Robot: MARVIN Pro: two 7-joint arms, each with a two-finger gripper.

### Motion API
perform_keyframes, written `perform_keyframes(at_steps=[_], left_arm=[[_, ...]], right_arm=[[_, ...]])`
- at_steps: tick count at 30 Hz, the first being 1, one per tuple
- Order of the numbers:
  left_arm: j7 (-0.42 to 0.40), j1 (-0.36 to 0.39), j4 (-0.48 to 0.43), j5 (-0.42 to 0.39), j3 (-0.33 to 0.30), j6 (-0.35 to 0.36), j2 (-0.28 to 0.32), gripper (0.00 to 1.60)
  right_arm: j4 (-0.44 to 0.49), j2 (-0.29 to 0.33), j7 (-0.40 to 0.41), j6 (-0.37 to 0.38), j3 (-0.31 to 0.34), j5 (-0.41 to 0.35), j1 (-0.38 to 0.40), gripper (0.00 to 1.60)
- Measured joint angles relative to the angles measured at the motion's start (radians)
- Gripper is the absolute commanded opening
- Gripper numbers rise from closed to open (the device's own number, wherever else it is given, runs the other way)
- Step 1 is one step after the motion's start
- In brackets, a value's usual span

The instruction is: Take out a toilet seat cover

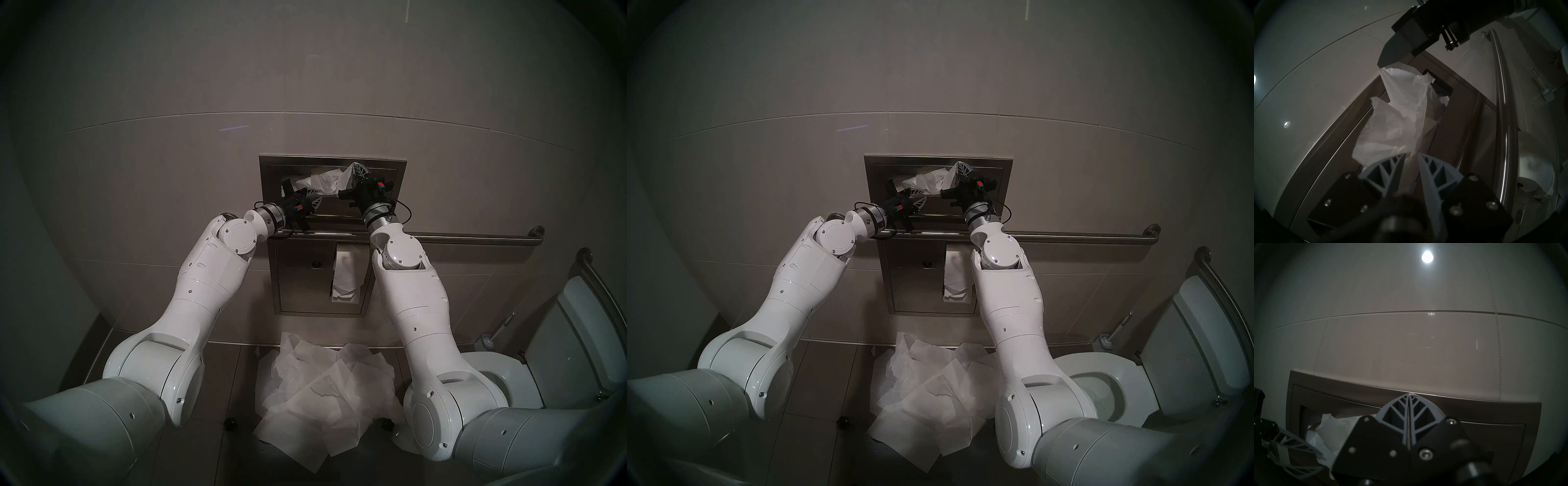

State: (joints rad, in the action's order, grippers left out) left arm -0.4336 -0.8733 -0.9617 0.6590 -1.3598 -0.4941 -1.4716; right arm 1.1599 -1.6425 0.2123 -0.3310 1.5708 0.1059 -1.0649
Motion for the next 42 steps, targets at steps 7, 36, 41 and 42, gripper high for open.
perform_keyframes(at_steps=[7,36,41,42], left_arm=[[0.001,0.031,0.058,0.000,-0.002,-0.034,-0.003,0.48],[0.019,0.138,0.256,-0.001,-0.010,-0.168,-0.019,0.00],[0.027,0.140,0.256,0.001,-0.010,-0.192,-0.018,0.00],[0.028,0.140,0.252,0.001,-0.010,-0.195,-0.018,0.00]], right_arm=[[0.000,0.000,0.000,0.000,0.000,0.000,0.000,0.00],[0.001,0.002,-0.001,0.000,-0.002,-0.002,0.000,0.00],[0.001,0.002,-0.002,0.000,-0.003,-0.002,0.000,0.00],[0.001,0.002,-0.002,0.000,-0.003,-0.002,0.000,0.00]])
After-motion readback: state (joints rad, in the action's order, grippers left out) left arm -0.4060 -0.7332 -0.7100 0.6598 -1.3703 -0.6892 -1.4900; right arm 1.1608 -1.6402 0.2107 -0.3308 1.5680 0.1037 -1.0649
